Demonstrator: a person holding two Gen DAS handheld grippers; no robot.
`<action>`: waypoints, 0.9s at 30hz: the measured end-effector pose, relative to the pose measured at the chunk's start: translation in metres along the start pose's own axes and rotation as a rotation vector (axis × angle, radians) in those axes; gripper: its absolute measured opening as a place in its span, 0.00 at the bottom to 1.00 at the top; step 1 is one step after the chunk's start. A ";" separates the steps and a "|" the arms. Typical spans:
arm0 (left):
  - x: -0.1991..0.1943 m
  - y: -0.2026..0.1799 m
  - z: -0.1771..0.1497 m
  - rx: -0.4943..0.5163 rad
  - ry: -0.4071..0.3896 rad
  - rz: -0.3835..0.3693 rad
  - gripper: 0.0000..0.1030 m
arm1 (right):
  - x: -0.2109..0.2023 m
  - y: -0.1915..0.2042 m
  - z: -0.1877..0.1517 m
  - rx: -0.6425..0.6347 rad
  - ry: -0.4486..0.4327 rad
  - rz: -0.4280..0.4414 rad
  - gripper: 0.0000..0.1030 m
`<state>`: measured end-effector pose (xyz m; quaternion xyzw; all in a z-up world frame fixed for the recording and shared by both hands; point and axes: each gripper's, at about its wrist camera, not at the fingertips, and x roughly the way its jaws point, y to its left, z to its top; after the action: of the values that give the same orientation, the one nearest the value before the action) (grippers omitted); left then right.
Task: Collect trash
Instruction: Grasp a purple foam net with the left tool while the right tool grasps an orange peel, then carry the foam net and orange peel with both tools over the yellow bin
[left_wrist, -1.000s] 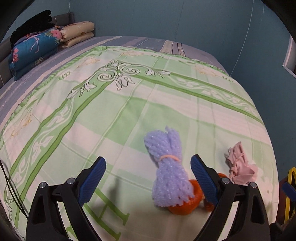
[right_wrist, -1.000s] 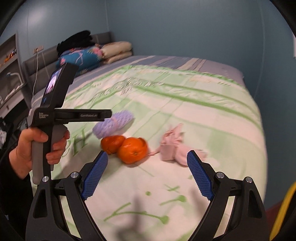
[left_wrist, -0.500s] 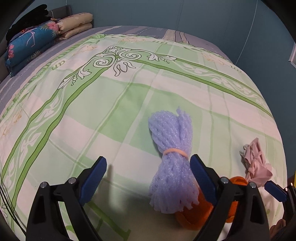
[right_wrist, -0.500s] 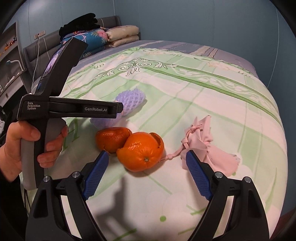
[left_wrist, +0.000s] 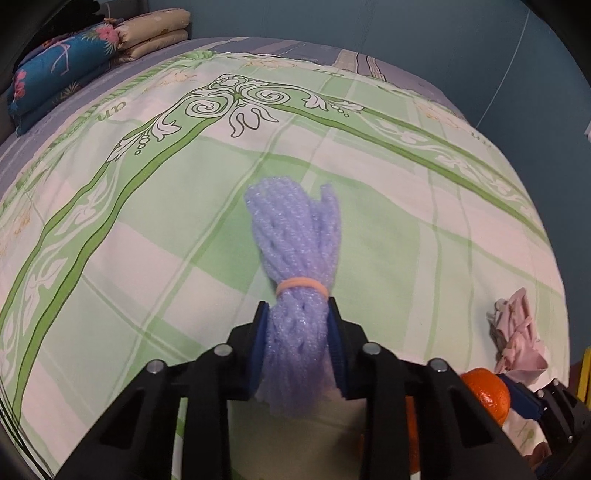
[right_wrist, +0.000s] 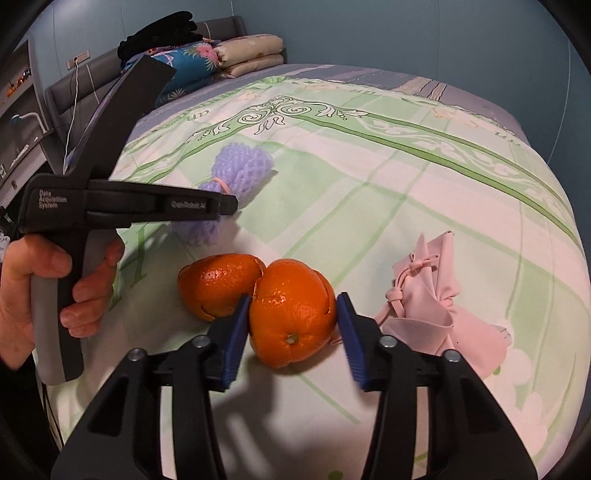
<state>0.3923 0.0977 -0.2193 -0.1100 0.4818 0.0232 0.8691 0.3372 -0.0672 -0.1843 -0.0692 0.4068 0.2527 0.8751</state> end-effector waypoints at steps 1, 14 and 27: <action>-0.003 0.001 0.001 -0.006 -0.005 -0.005 0.25 | -0.002 -0.001 -0.001 0.000 -0.003 -0.003 0.39; -0.052 0.001 -0.001 -0.033 -0.115 -0.090 0.23 | -0.063 -0.047 -0.013 0.077 -0.077 -0.099 0.37; -0.110 -0.027 -0.018 0.020 -0.227 -0.116 0.23 | -0.178 -0.079 -0.028 0.170 -0.257 -0.143 0.37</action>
<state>0.3225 0.0746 -0.1314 -0.1257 0.3731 -0.0196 0.9190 0.2609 -0.2130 -0.0767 0.0092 0.3057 0.1613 0.9383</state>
